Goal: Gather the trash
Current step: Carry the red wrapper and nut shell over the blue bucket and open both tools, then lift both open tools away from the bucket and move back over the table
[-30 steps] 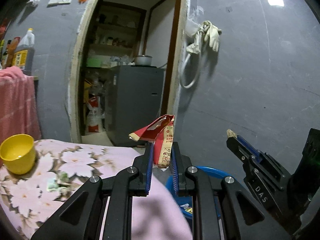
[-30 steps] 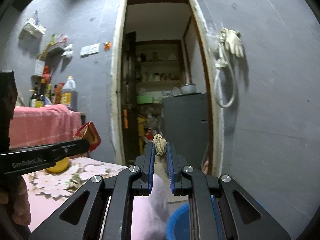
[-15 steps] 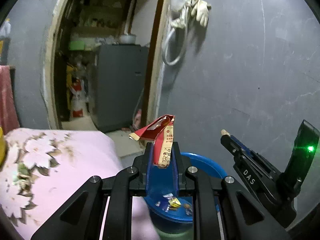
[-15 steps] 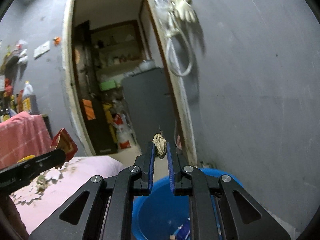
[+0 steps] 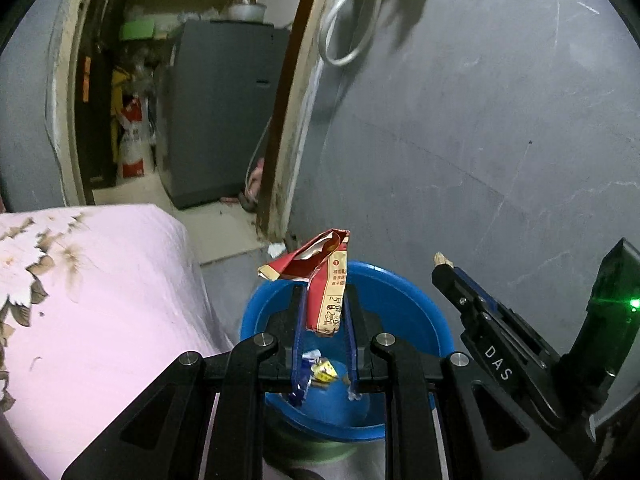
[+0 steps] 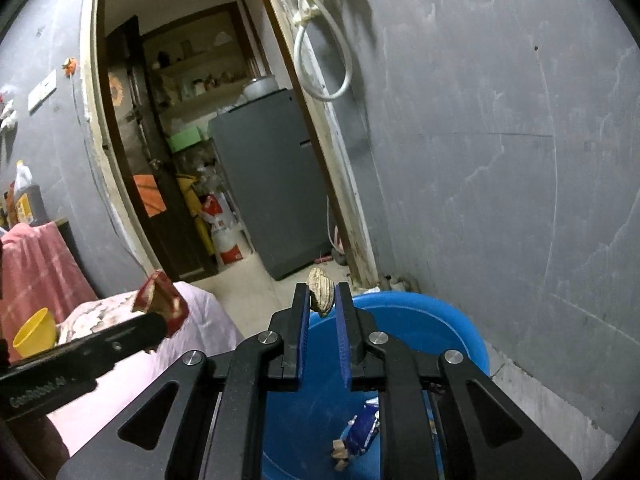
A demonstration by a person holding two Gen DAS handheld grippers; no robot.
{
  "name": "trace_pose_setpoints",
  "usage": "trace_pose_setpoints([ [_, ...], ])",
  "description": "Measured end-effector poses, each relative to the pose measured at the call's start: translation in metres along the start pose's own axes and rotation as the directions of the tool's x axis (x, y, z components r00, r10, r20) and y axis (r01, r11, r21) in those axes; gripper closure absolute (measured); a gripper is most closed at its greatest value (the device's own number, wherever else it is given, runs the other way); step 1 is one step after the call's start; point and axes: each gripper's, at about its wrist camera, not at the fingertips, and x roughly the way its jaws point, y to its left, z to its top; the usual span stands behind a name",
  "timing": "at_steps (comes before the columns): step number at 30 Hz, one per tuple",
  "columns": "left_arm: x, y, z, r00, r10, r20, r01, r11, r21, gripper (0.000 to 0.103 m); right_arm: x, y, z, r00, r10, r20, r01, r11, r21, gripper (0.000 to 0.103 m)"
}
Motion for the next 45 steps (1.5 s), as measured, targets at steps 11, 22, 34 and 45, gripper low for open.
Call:
trace_pose_setpoints([
  [11,0.040,0.004,-0.008,0.993,-0.022,-0.117,0.022,1.000,-0.003,0.087,0.016,-0.010,-0.002,0.995,-0.027,-0.099,0.030,0.999,0.031,0.091],
  [22,0.039,0.005,-0.014,0.992,-0.012,-0.129,0.008,1.000,-0.030,0.076,0.018,-0.010,-0.002,0.993,-0.029,-0.115,0.033,0.999,0.031,0.078],
  [34,0.011,0.014,-0.007,0.996,0.045,-0.083,-0.049,0.998,-0.037,0.072,0.020,-0.005,0.000,0.994,-0.022,-0.105,0.025,0.999,0.031,0.078],
  [45,-0.057,0.047,-0.007,0.985,0.168,0.039,-0.164,0.983,-0.082,0.053,0.012,0.025,0.000,0.998,0.040,-0.050,-0.041,0.999,-0.023,0.049],
])
